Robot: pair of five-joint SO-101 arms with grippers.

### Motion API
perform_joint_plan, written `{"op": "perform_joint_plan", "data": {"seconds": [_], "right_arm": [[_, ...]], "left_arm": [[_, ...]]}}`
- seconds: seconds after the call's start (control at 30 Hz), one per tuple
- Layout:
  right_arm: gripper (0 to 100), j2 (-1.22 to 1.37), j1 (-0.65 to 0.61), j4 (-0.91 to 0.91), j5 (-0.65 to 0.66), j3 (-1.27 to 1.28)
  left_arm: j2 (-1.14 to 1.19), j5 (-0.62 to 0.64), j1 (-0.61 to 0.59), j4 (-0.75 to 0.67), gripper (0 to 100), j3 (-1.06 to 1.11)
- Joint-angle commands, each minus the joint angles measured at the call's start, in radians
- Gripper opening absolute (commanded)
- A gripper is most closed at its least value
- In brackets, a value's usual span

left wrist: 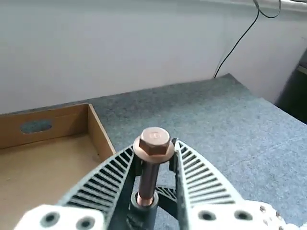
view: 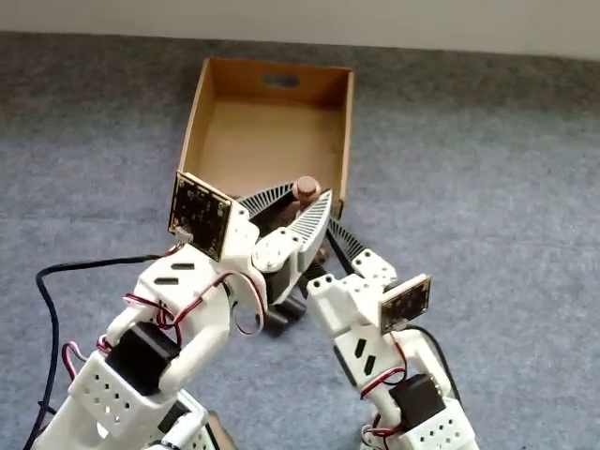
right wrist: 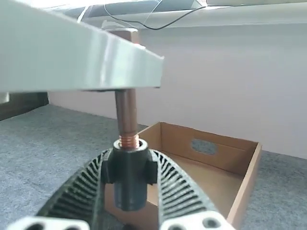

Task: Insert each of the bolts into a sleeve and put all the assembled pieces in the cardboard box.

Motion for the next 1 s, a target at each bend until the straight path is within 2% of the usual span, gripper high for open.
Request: {"op": "perform_joint_plan", "data": {"seconds": [0.0, 0.17, 0.63, 0.8, 0.97], "right_arm": [[0.7, -0.013, 0.01, 0.001, -0.006, 0.124], [0.7, -0.013, 0.01, 0.001, -0.006, 0.124], [0.7, -0.013, 0.01, 0.001, -0.006, 0.124], [0.7, -0.013, 0.01, 0.001, -0.006, 0.124], [0.7, -0.013, 0.01, 0.001, -0.006, 0.124]], "left_arm": [[0.019, -0.003, 0.004, 0.005, 12, -0.025], [0.074, -0.003, -0.059, 0.002, 12, -0.025], [0.122, -0.037, -0.082, 0.005, 13, -0.002], [0.122, -0.038, -0.13, 0.005, 19, 0.021], [0.113, -0.038, -0.143, 0.003, 18, 0.062]]}}
